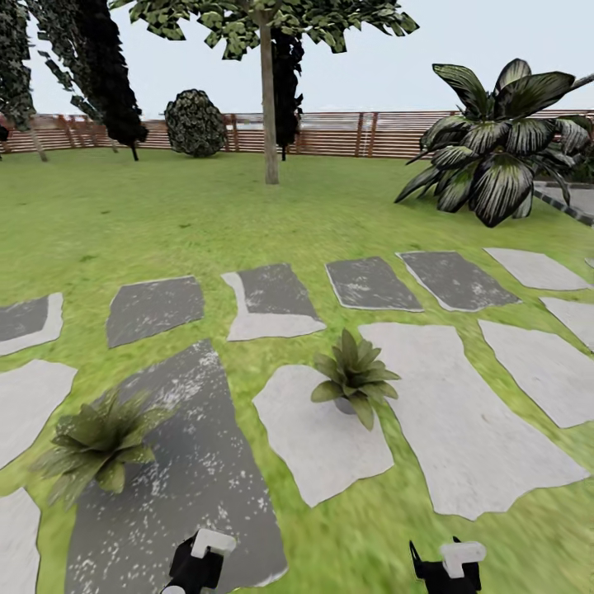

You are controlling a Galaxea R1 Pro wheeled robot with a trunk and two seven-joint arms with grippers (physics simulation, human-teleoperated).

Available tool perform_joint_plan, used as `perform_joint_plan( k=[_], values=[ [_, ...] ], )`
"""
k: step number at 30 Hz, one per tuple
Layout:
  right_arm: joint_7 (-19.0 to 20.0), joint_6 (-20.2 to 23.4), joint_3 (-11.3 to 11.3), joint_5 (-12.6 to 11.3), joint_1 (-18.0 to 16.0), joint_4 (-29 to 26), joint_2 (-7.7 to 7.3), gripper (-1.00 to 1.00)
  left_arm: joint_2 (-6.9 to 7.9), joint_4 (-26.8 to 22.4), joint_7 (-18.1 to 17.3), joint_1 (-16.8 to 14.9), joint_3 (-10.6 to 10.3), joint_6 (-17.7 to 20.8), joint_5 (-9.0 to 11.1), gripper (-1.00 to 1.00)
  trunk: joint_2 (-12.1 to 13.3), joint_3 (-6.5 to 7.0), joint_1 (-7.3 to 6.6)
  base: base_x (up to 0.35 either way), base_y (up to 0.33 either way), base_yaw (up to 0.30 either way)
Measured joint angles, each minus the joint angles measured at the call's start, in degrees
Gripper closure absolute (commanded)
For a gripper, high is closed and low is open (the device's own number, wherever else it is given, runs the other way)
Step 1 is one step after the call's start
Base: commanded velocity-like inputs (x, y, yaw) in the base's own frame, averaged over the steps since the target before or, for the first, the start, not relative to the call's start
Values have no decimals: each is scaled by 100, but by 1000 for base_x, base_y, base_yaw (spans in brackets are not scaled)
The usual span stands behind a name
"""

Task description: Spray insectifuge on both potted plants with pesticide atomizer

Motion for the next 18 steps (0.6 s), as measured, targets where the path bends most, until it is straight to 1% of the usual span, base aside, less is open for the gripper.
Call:
perform_joint_plan(
  k=[8, 14, 18],
  values=[
    [1, 3, 0, 0, 4, 0, 0, -100, 1, 4, -4, 0, 2, 0, -1, 100, 0, 0, 0, 340, -1, -290],
    [1, 2, 0, 0, 4, 0, 2, -100, 2, 1, -5, 9, 0, 0, -8, 100, 0, 0, 0, 331, -88, -290],
    [1, 3, 0, 0, 5, 0, 3, -100, 17, -3, -3, 9, 0, 0, 0, 100, 0, 0, 0, 326, -23, -289]
  ],
)
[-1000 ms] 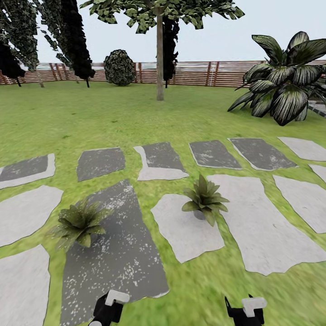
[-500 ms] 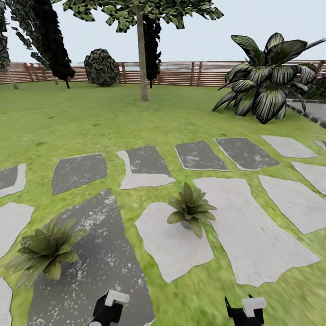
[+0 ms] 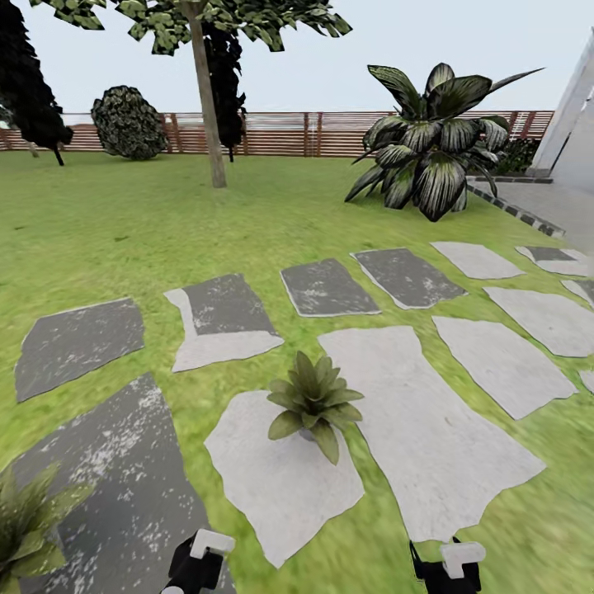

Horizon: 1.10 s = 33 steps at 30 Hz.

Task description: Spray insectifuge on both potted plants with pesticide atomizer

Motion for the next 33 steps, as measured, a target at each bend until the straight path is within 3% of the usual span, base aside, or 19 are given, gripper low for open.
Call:
perform_joint_plan(
  k=[7, 16, 23, 33],
  values=[
    [-1, 0, 1, 1, 0, 7, 15, -100, -3, -2, 34, 0, 1, 3, -7, 100, 0, 0, 3, 124, 16, -250],
    [-12, -6, -8, -5, 29, 3, -9, -100, -8, 0, 51, 1, -7, 9, -14, 100, 0, 0, 3, 2, 0, -48],
    [-18, -2, -9, -8, 35, 0, 0, -100, 50, 69, 29, 36, 2, 4, -18, 100, 0, 0, 3, 0, 0, -273],
    [-13, -30, -12, -11, 35, -15, -41, -100, -17, 14, -24, 53, -40, 9, -55, 100, 0, 0, 2, 48, 0, -223]
  ],
)
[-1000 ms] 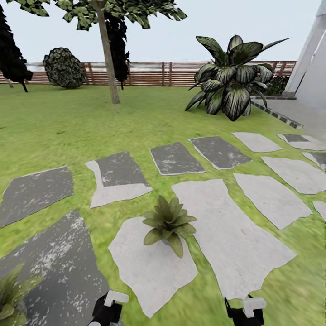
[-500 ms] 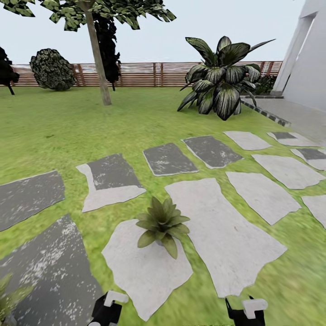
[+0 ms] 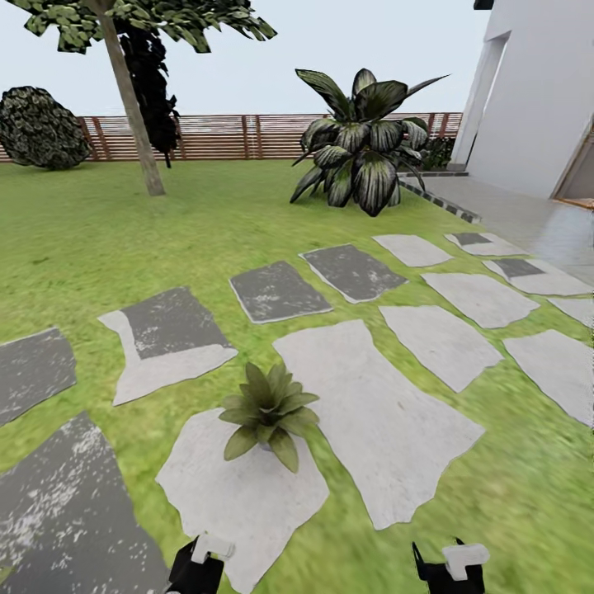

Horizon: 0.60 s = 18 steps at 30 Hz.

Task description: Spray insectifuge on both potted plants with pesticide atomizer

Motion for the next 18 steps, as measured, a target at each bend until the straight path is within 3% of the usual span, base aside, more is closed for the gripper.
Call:
perform_joint_plan(
  k=[4, 10, 13, 14, 16, 18],
  values=[
    [-26, 8, 6, 9, 0, 8, -39, -100, -35, 1, 14, 0, -5, 0, -13, 100, 0, 0, -2, 263, 24, -14],
    [6, 42, 38, 45, 0, -7, -22, -100, -77, -24, -16, 0, -29, 0, -15, 100, 0, 0, 2, 45, 7, -1],
    [32, 54, 210, 219, -1, -54, -50, -100, -53, -32, -136, -30, -97, 26, -52, 100, 0, 0, 2, 3, 0, 0],
    [37, 56, 382, 448, -1, -149, -57, -100, -30, -33, -343, -49, -158, 40, -106, 100, 0, 0, 2, 0, 0, 0],
    [109, 70, 864, 1187, -2, -501, -56, -100, 108, -25, -1139, -75, -282, 49, -277, 100, 0, 0, 2, 0, 0, 0],
    [584, 72, 1103, 1866, -2, -650, -53, -100, 288, -24, -1908, -85, -296, 44, -422, 100, 0, 0, 2, 0, 0, 0]
  ],
)
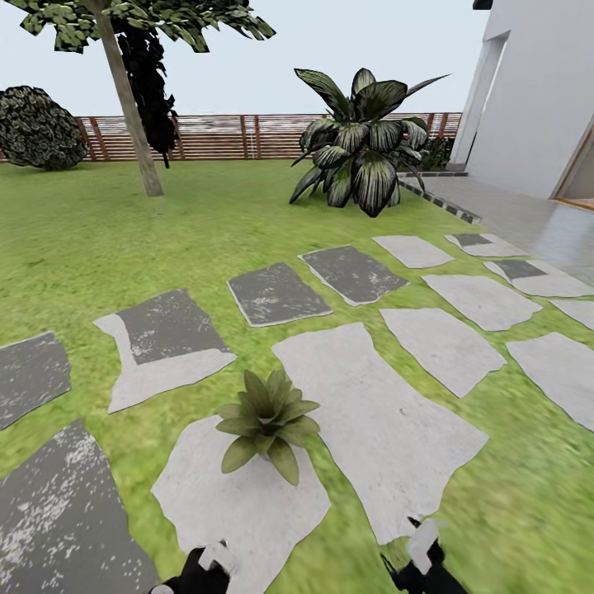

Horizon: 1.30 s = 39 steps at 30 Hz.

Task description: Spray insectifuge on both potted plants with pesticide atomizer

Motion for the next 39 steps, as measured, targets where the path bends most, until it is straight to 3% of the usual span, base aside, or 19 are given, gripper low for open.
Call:
perform_joint_plan(
  k=[1, 4, 7, 12, 18, 22, 29, 34, 35, 36, 39],
  values=[
    [493, 0, 56, 199, 0, -81, 0, -100, 61, -2, -359, -2, -13, -10, -91, 100, 0, 0, 0, 0, 0, 0],
    [1653, 5, 96, 367, -38, -363, 0, -100, 114, -11, -854, 0, -32, -22, -437, 100, 0, 0, 0, 0, 0, 0],
    [2242, 37, 100, 387, -107, -579, 0, -100, 108, -21, -994, -6, -34, -31, -870, 100, 0, 0, 0, 0, 0, 0],
    [2140, -4, 81, 391, -272, -692, -72, -100, 65, -183, -839, -47, -27, -88, -828, 100, 0, 1, 0, 0, 0, 0],
    [2184, 24, 85, 389, -468, -885, 123, -100, 119, -378, -838, -174, -2, -84, -831, 100, 0, 1, 0, 0, 0, 0],
    [2190, 31, 87, 384, -552, -1015, 158, -100, 135, -508, -846, -218, 23, -45, -810, 100, 0, 1, 0, 0, 0, 0],
    [2204, 40, 105, 380, -557, -1194, 344, -100, 148, -734, -1044, -327, -109, -14, -996, 100, 0, 1, 0, 0, 0, 0],
    [2361, 65, 110, 376, -608, -1197, 506, -100, 309, -845, -1203, -492, -91, 43, -1149, 100, 0, 1, 0, 0, 0, 0],
    [2985, 98, 117, 372, -632, -1196, 753, -100, 498, -701, -2870, -948, -103, 83, -1780, 100, 0, -1, 0, 0, 0, 0],
    [3122, 222, 113, 359, -676, -1197, 842, -100, 562, -849, -3687, -1259, -85, 238, -1773, 100, 0, 2, -1, 0, 0, 0],
    [3239, 585, 112, 354, -787, -1200, 1022, -100, 626, -900, -3948, -1326, -113, 614, -1976, 100, 0, 1, 0, 0, 0, 0]
  ],
)
